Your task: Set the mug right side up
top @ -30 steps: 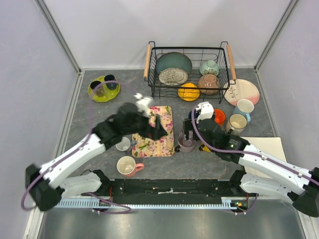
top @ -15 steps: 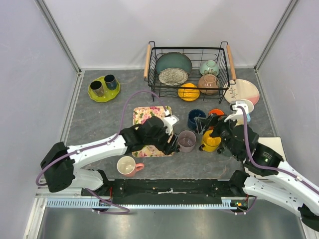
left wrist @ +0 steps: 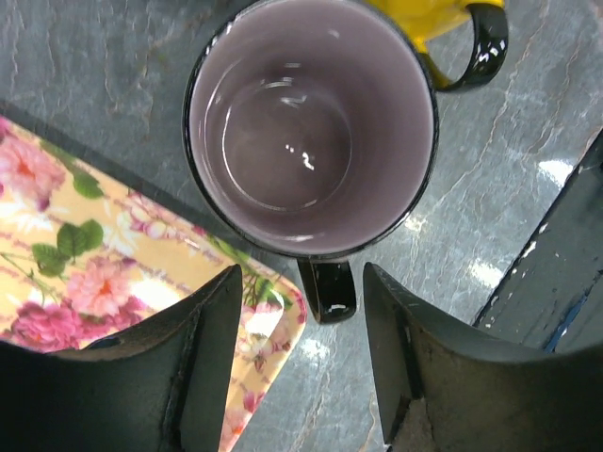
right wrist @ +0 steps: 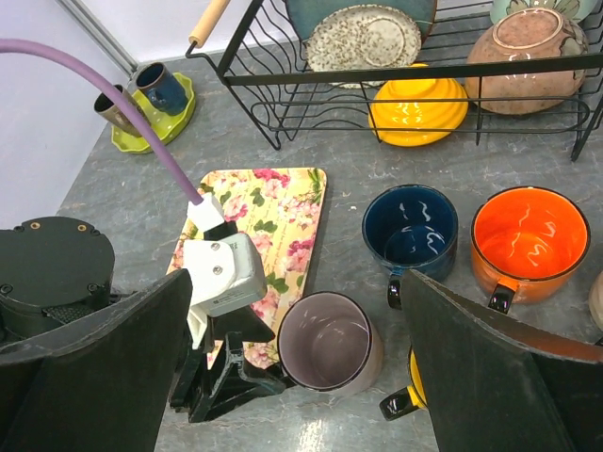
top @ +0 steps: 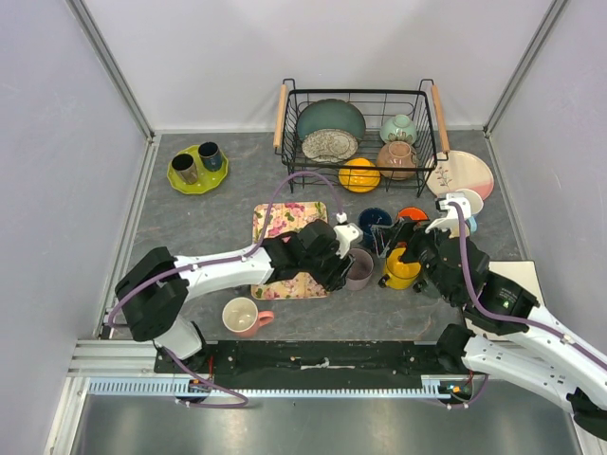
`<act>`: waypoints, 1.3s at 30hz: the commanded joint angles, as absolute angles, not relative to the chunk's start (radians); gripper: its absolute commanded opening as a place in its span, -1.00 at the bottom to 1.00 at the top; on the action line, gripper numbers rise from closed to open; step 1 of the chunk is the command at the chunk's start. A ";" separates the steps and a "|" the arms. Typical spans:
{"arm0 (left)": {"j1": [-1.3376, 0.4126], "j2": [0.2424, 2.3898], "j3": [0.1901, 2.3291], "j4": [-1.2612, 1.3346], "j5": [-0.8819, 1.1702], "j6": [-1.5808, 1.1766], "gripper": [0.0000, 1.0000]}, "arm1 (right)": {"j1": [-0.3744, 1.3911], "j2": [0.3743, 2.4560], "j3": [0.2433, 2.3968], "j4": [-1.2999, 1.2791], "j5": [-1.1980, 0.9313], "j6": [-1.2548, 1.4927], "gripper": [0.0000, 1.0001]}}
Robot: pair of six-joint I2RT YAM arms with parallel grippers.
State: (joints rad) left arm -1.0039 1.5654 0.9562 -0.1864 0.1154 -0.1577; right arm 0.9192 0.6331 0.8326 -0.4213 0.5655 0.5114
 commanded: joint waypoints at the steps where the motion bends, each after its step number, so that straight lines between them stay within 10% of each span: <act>1: -1.015 1.598 1.029 -0.149 0.140 -0.081 0.20 | 0.922 0.638 0.833 -0.410 0.594 0.502 0.96; 14: -1.022 1.686 1.068 -0.178 0.130 -0.074 -0.06 | 0.920 0.623 0.811 -0.405 0.594 0.500 0.96; 24: -1.023 1.681 1.066 -0.173 0.144 -0.090 -0.96 | 0.920 0.607 0.802 -0.411 0.584 0.515 0.96; 39: -1.020 1.370 1.098 -0.262 0.005 -0.133 -0.96 | 0.920 0.624 0.851 -0.410 0.574 0.514 0.96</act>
